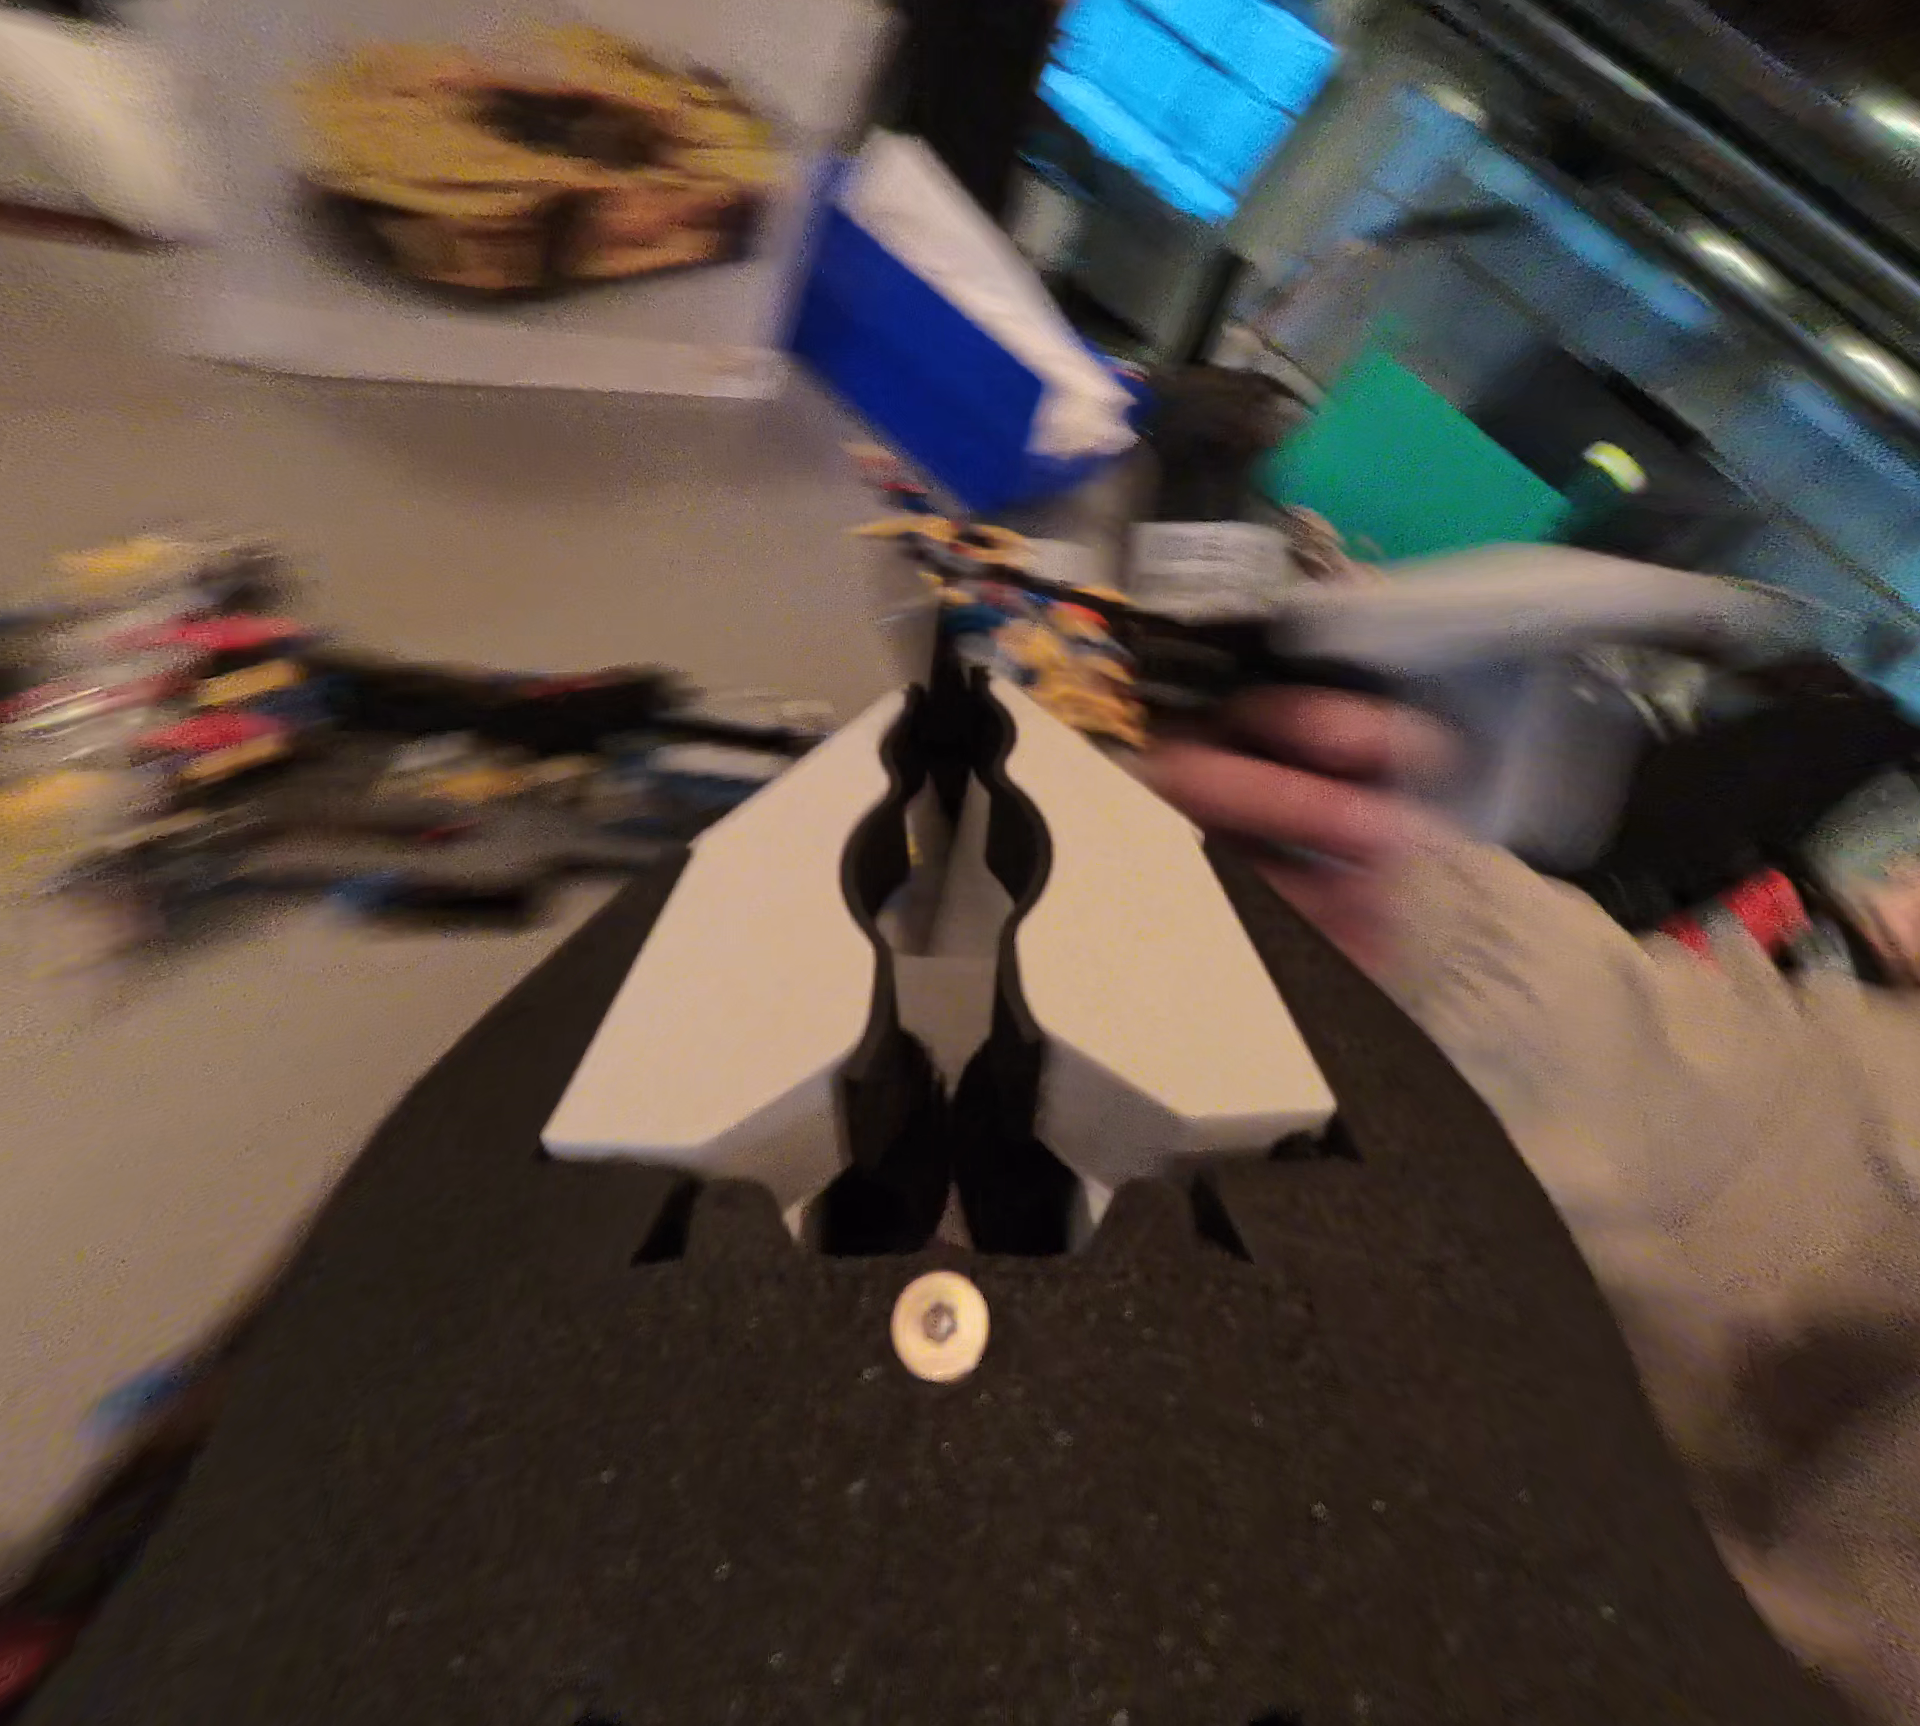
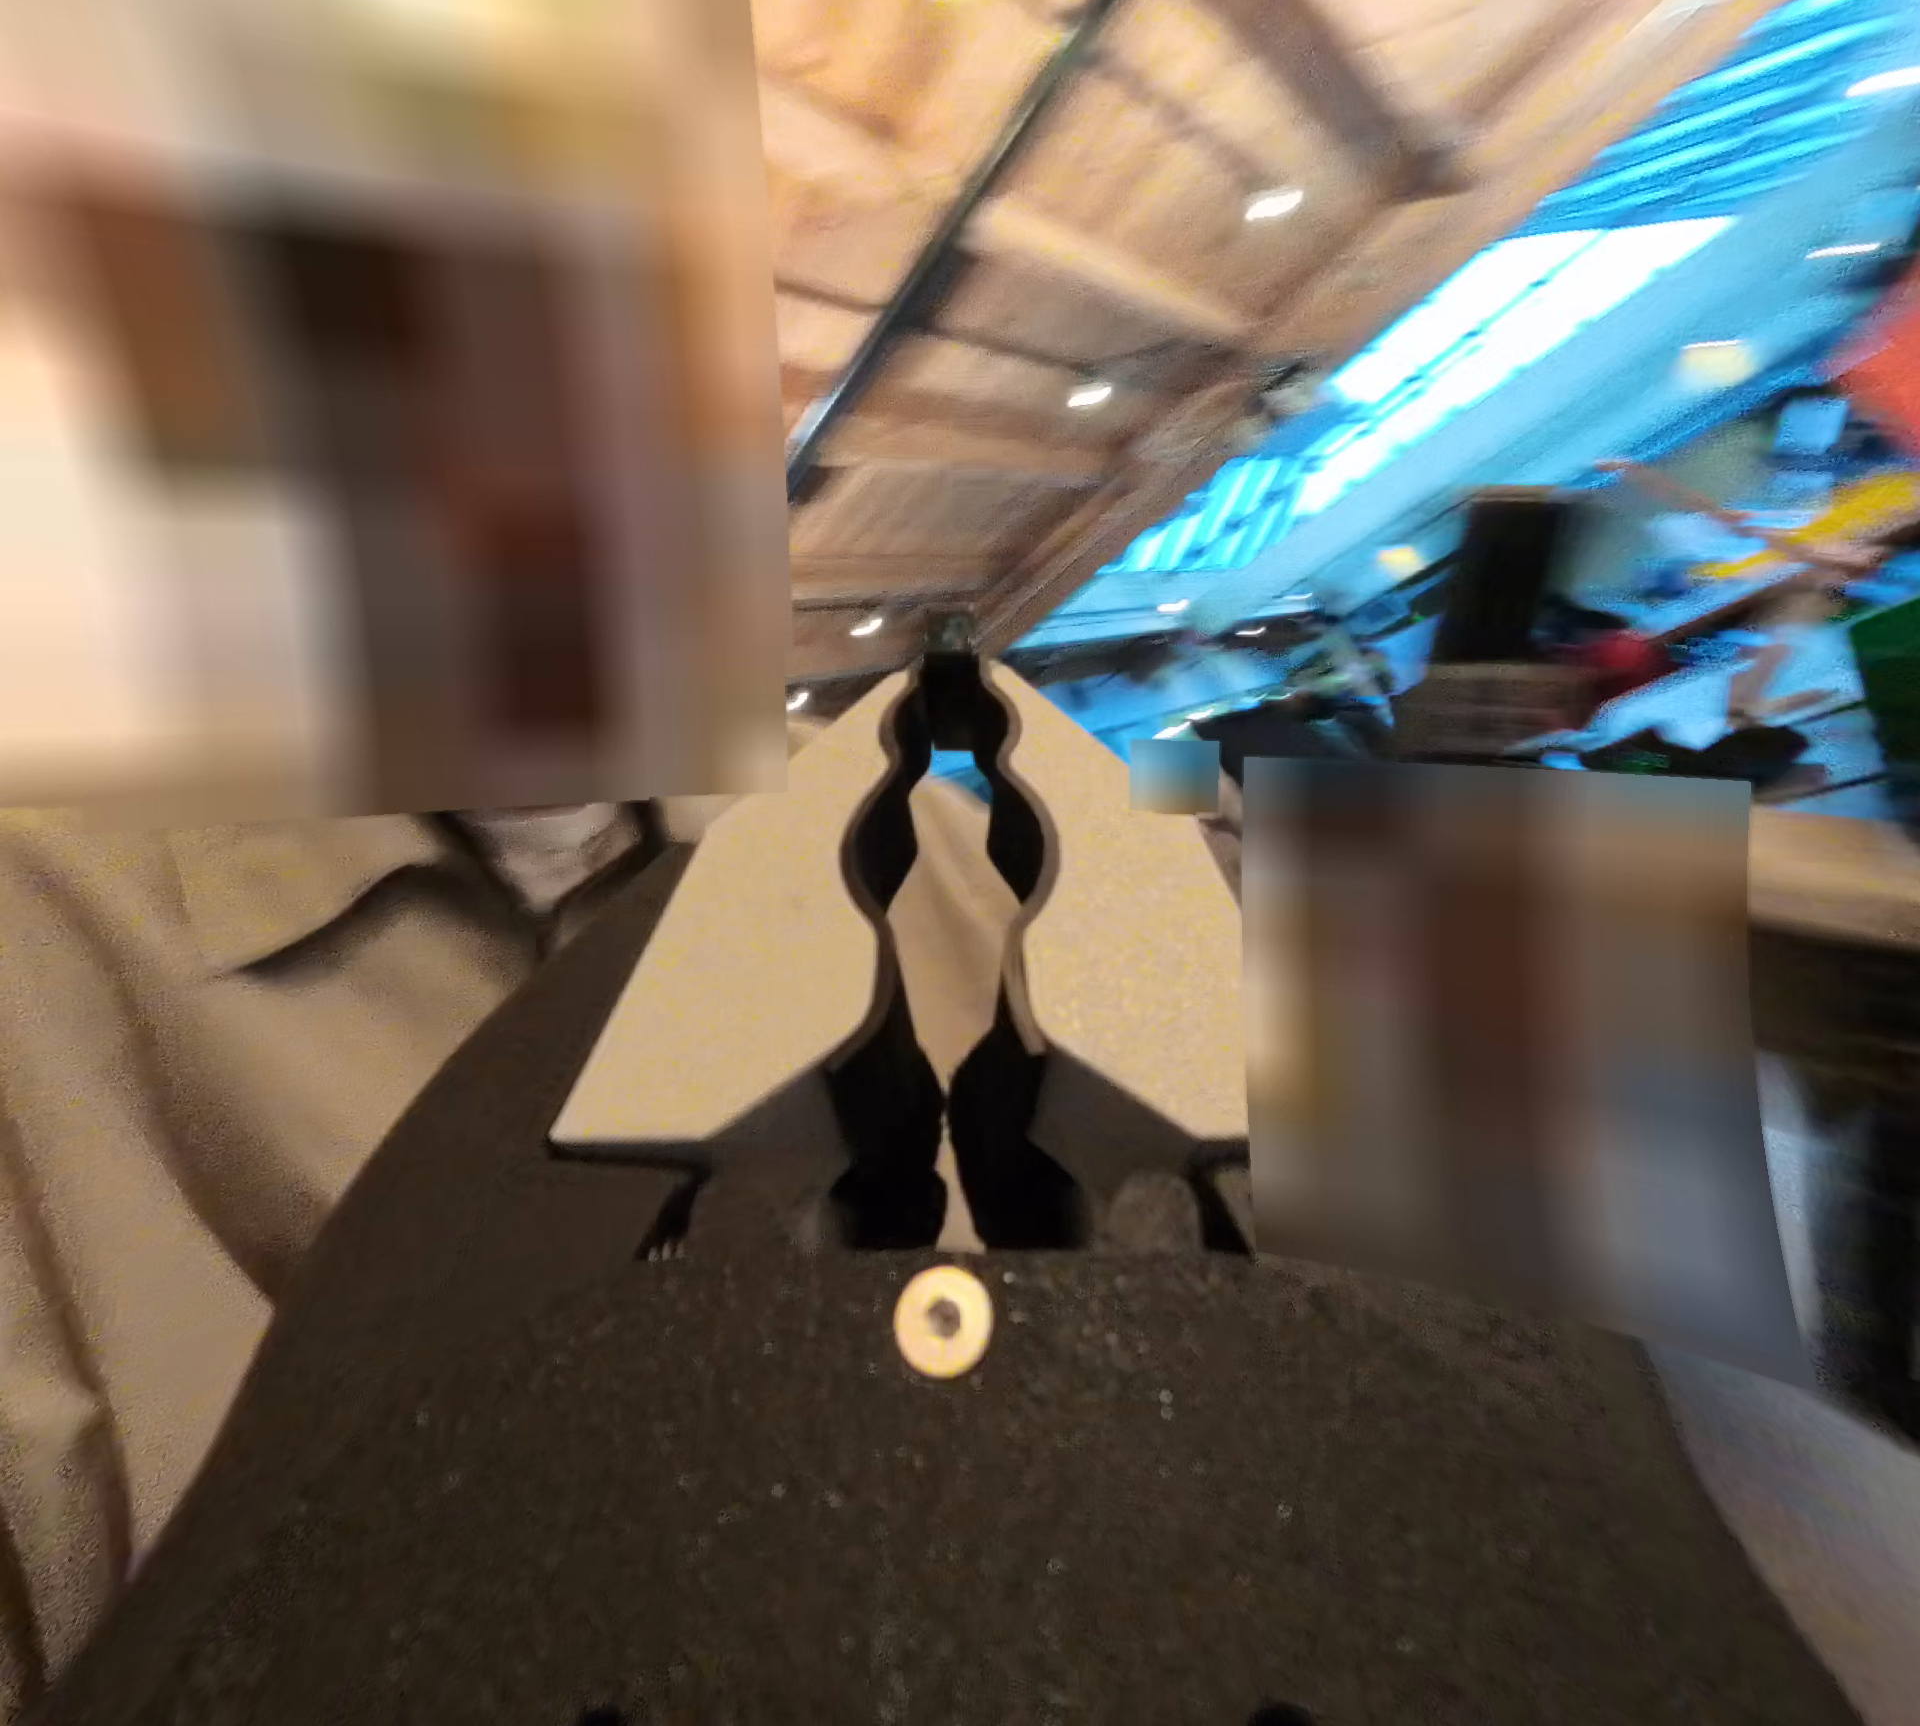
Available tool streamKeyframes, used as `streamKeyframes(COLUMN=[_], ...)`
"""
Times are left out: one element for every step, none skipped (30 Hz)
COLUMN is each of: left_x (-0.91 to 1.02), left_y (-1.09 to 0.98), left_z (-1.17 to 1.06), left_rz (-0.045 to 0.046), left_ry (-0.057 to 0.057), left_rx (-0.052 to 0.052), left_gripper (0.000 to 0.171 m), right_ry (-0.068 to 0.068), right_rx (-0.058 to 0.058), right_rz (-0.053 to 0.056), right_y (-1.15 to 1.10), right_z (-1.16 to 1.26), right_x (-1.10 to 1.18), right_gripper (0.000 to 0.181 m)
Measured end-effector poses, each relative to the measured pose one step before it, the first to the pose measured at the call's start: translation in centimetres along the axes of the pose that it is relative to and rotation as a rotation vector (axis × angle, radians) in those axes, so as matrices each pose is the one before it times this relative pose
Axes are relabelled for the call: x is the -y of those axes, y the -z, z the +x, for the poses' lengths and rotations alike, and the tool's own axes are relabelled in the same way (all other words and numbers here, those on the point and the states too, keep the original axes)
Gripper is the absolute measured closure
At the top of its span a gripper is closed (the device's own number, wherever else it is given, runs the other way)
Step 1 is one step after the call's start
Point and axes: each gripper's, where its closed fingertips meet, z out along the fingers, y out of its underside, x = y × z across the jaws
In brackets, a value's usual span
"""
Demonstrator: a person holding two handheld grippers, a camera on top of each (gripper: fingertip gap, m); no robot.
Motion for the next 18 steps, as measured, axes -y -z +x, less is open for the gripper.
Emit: streamKeyframes(left_x=[1.39, 1.147, -0.016, -0.025, -0.016, -0.157, -0.133, -0.207, -0.453, -0.567, -0.457, -0.251, -0.079, -0.021, -0.067, 0.04, 0.138, 0.185], left_y=[1.093, 1.011, 0.287, -0.294, -0.563, -0.538, -0.35, -0.201, -0.163, -0.131, -0.158, -0.118, -0.044, -0.005, 0.016, 0.047, 0.059, 0.038], left_z=[-2.81, -0.659, 0.329, 1.461, 1.574, 0.678, 0.486, 0.58, 0.071, -0.23, 0.065, 0.203, 0.129, 0.12, 0.15, 0.19, 0.325, 0.408], left_rz=[0.05271, 0.03633, -0.01588, -0.00376, -0.0019, -0.0087, -0.00352, -0.00601, -0.01691, -0.02291, -0.02054, -0.01296, -0.00488, -0.00458, -0.00757, -0.00293, -0.00014, 0.00092], left_ry=[0.1464, -0.0125, -0.1578, -0.0969, -0.0148, -0.004, 0.0027, 0.0062, -0.0136, -0.0223, -0.0094, -0.0111, -0.0355, -0.0651, -0.0877, -0.0974, -0.0928, -0.0869], left_rx=[-0.0069, -0.0194, 0.0348, -0.0189, -0.0537, -0.0175, -0.0226, -0.0364, 0.001, 0.0223, 0.0024, -0.0035, 0.0112, 0.0229, 0.0291, 0.0333, 0.0259, 0.0193], left_gripper=[0.164, 0.166, 0.165, 0.164, 0.164, 0.164, 0.164, 0.164, 0.164, 0.164, 0.164, 0.164, 0.164, 0.164, 0.164, 0.164, 0.164, 0.164], right_ry=[0.1392, 0.1179, -0.0277, -0.0532, 0.022, 0.0139, -0.014, -0.0158, 0.0044, 0.0203, 0.019, 0.0243, 0.0387, 0.0664, 0.0896, 0.0631, 0.0143, -0.0022], right_rx=[-0.0385, -0.1343, 0.0024, 0.0406, 0.0006, -0.0066, -0.0204, -0.0472, -0.0538, -0.0552, -0.0712, -0.0952, -0.1576, -0.2272, -0.2737, -0.2344, -0.1579, -0.1159], right_rz=[-0.1357, -0.1773, -0.0218, 0.0308, 0.0298, 0.0618, 0.0608, 0.0354, 0.0074, 0.0001, -0.0027, -0.0205, -0.0352, -0.0517, -0.0736, -0.0572, -0.0394, -0.0509], right_y=[-1.901, -0.991, -0.423, 0.232, 0.692, 1.04, 1.099, 1.034, 0.938, 0.915, 1.008, 1.248, 1.679, 2.15, 2.463, 2.08, 1.47, 1.103], right_z=[-0.355, 1.6, 0.071, -0.6, -0.342, -0.113, 0.27, 0.63, 0.606, 0.538, 0.819, 1.186, 2.082, 3.281, 4.37, 4.249, 3.283, 2.541], right_x=[-2.75, -3.029, -0.504, 1.117, 1.121, 1.387, 1.321, 0.978, 0.603, 0.49, 0.472, 0.41, 0.404, 0.171, -0.279, -0.343, -0.385, -0.704], right_gripper=[0.174, 0.173, 0.174, 0.174, 0.175, 0.175, 0.175, 0.175, 0.174, 0.174, 0.174, 0.174, 0.174, 0.174, 0.174, 0.174, 0.173, 0.173])
